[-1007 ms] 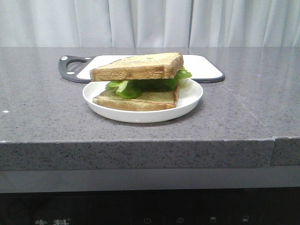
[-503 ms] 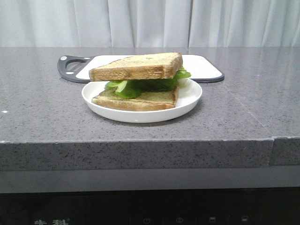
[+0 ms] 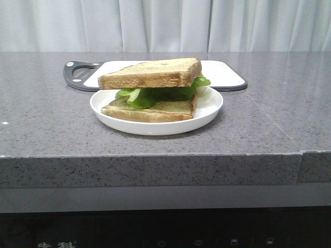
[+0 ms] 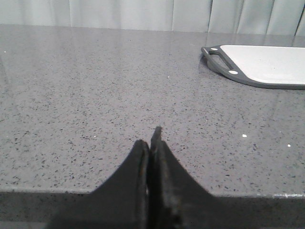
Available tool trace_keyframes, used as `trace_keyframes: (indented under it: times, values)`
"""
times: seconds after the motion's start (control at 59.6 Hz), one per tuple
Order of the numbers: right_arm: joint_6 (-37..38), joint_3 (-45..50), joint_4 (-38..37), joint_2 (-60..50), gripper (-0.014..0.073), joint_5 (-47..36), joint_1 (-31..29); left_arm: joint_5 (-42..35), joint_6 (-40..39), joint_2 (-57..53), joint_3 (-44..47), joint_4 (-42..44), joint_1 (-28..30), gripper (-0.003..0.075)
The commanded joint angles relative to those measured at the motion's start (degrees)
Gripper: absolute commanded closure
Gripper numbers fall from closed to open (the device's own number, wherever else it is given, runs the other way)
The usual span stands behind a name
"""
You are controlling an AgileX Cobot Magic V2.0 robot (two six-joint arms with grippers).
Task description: Left arm grabs bread, right arm adds lettuce
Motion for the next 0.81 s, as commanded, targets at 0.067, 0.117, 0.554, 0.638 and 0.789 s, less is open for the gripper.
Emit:
trace_keyframes:
  times: [0.067,0.117,0.554,0.638,0.789]
  values:
    - [-0.3,-1.6,0.3,0.4,0.0655,-4.0,-0.2,-4.4,-0.3,-1.1,0.5,-0.4,0.0,0.0741]
    - [-0.3,-1.6,0.3,0.4,0.0655,-4.0,-0.2,-4.4,-0.3,-1.1,0.5,-0.4,0.0,0.0741]
    - [15.2,1.7,-9.4,0.3,0.0655,-5.5,-4.9,-4.4,-0.3,-1.1,0.5,-0.4,0.0,0.0741]
    - [24.2,3.9,-13.9,0.1,0.0655,-5.3,-10.1,-4.4,-0.3,-1.1,0.5,-0.4,0.0,0.0741]
    - [30.9,9.3,-16.9,-3.3,0.0655,-3.9,-17.6,-4.4,-0.3,-1.1,0.5,-0.4,0.0,0.0741]
